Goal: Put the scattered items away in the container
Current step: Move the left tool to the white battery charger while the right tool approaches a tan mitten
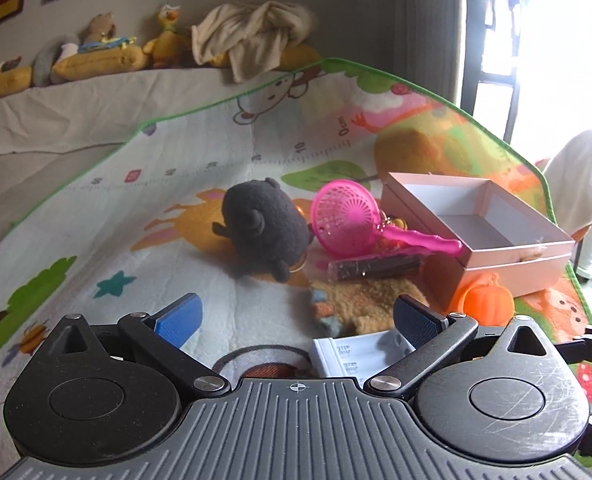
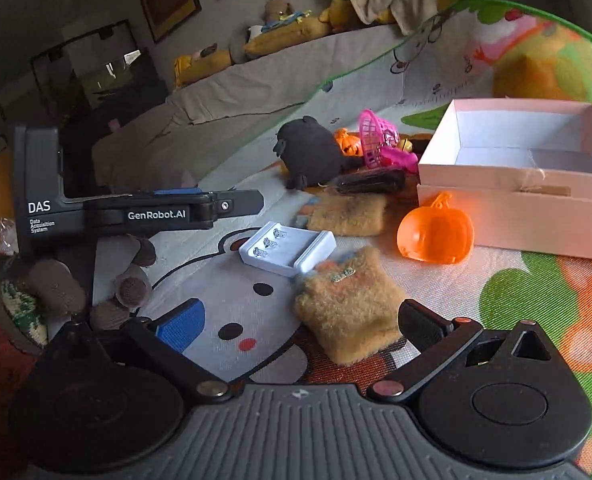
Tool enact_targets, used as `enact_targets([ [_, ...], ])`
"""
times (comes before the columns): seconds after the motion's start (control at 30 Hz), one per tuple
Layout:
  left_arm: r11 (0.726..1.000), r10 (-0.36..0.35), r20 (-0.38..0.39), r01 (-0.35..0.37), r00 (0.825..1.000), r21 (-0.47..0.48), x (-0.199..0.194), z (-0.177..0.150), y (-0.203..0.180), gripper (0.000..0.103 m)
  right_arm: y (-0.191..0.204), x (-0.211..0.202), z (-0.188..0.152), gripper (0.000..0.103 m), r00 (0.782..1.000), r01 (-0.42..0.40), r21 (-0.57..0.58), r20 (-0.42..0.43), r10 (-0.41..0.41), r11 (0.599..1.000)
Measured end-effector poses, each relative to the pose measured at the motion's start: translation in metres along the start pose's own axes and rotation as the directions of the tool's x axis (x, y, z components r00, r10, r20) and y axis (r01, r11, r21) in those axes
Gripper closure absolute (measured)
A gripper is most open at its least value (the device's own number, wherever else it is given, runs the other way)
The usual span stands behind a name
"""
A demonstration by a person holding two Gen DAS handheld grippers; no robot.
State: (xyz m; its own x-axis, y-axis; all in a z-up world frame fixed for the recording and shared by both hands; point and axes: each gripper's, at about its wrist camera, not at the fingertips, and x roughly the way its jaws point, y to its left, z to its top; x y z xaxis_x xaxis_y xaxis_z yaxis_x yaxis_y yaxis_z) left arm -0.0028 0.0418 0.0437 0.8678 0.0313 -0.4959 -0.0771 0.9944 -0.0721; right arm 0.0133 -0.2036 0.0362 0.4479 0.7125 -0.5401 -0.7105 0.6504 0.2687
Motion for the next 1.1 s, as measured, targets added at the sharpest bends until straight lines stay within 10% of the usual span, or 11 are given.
enact_targets([
  [0.17, 0.999, -0.049, -0.083, 0.047, 0.995, -0.027, 0.002, -0.006, 0.000, 0.000, 0.002, -0.008, 0.000, 0.020, 0.956, 0.292, -0.086, 0.052, -0.289, 0.952],
  [0.3, 0.996, -0.082, -0.153, 0.086, 0.985, 0.020, 0.006, -0.017, -0.013, 0.000, -0.010, -0.002, 0.000, 0.044, 0.958, 0.285, -0.042, -0.015, -0.285, 0.958],
  [0.57, 0.996, -0.076, -0.200, 0.084, 0.977, 0.029, 0.011, -0.025, -0.016, 0.000, 0.000, 0.013, -0.002, 0.024, 0.978, 0.206, -0.078, -0.011, -0.207, 0.975],
  [0.9, 0.993, -0.109, -0.183, 0.115, 0.977, 0.022, 0.008, -0.022, -0.010, 0.000, 0.011, 0.022, -0.008, 0.025, 0.973, 0.223, -0.150, -0.022, -0.228, 0.963],
  [1.1, 0.938, -0.085, -0.148, 0.129, 0.985, 0.321, 0.021, -0.013, -0.033, 0.000, 0.008, 0.017, -0.010, 0.024, 0.965, 0.260, -0.121, -0.001, -0.262, 0.958],
])
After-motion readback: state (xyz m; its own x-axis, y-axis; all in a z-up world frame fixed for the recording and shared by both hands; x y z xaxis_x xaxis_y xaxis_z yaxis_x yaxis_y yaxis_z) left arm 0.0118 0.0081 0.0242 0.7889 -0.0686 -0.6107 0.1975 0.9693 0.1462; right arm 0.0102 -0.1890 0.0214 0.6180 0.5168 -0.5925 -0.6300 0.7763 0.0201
